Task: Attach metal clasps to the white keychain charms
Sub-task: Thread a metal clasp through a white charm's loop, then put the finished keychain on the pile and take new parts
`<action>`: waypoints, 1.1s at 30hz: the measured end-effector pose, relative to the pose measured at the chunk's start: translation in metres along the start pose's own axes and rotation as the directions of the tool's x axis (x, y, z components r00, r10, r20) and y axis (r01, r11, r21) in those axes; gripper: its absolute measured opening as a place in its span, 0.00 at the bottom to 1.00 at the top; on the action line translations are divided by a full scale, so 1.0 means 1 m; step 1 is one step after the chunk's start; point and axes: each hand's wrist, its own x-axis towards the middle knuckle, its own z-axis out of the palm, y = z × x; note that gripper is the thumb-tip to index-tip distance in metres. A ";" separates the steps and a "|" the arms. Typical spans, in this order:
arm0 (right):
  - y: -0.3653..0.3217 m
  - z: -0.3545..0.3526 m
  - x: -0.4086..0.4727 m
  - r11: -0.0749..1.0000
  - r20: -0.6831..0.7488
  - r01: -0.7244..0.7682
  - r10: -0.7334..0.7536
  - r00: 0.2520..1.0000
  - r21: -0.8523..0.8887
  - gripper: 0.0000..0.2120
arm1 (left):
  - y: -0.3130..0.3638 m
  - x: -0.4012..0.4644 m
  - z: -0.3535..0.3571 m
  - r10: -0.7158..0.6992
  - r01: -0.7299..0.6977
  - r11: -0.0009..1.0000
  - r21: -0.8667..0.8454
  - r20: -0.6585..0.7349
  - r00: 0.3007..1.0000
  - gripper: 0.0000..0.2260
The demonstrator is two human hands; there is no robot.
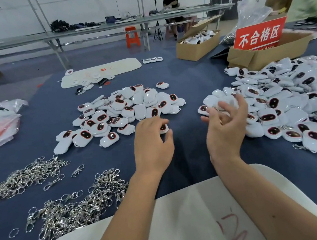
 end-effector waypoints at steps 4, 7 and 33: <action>0.003 0.004 -0.005 0.923 0.291 0.158 -0.052 0.955 -0.351 0.18 | -0.005 -0.001 0.003 -0.044 0.033 0.997 0.066 0.167 0.985 0.15; 0.003 0.005 -0.011 0.772 0.591 0.402 -0.043 0.806 -0.493 0.15 | -0.002 -0.001 0.001 -0.138 0.156 0.978 -0.140 0.133 0.981 0.17; -0.025 0.028 -0.093 0.605 0.986 0.786 -0.013 0.168 -0.126 0.08 | -0.064 0.021 -0.067 -0.272 0.263 0.916 -0.302 0.014 0.962 0.23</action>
